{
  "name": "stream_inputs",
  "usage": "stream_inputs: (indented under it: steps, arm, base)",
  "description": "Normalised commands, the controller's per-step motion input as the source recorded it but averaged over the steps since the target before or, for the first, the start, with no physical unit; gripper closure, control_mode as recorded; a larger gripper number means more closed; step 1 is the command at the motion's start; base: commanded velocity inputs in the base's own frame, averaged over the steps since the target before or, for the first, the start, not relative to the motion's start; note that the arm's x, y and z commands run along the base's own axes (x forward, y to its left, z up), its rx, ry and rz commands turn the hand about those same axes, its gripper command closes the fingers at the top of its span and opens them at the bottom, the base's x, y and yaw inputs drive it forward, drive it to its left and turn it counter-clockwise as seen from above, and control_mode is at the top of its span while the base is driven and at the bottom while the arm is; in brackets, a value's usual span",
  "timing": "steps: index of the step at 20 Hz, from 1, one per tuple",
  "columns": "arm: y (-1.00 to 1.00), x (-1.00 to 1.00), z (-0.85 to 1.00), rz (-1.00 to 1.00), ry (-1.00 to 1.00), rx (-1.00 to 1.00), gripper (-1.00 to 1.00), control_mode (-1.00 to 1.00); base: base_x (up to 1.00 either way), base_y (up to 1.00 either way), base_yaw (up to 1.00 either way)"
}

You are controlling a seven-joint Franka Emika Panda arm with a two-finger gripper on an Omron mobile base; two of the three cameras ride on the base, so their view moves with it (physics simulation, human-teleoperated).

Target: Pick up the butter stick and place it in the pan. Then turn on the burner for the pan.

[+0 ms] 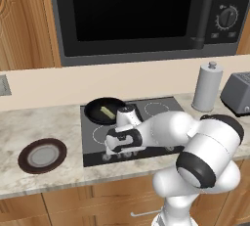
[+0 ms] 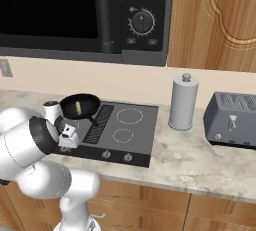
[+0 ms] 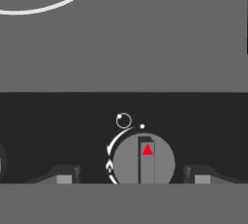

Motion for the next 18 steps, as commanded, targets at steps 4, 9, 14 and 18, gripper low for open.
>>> stream_inputs:
  steps: [4, 9, 14, 18]
  arm:
    - [-0.04, 0.01, -0.31, 0.00, -0.03, 0.00, 1.00, -1.00]
    - [-0.17, 0.00, -0.28, 0.00, -0.06, 0.00, 1.00, -1.00]
    - [-0.29, -0.03, -0.19, 0.00, -0.06, 0.00, 1.00, -1.00]
    - [-0.40, -0.03, -0.14, 0.00, -0.01, 0.00, 1.00, -1.00]
  base:
    - [0.00, 0.00, 0.00]
    - [0.00, 0.00, 0.00]
    - [0.00, 0.00, 0.00]
    - [0.00, 0.00, 0.00]
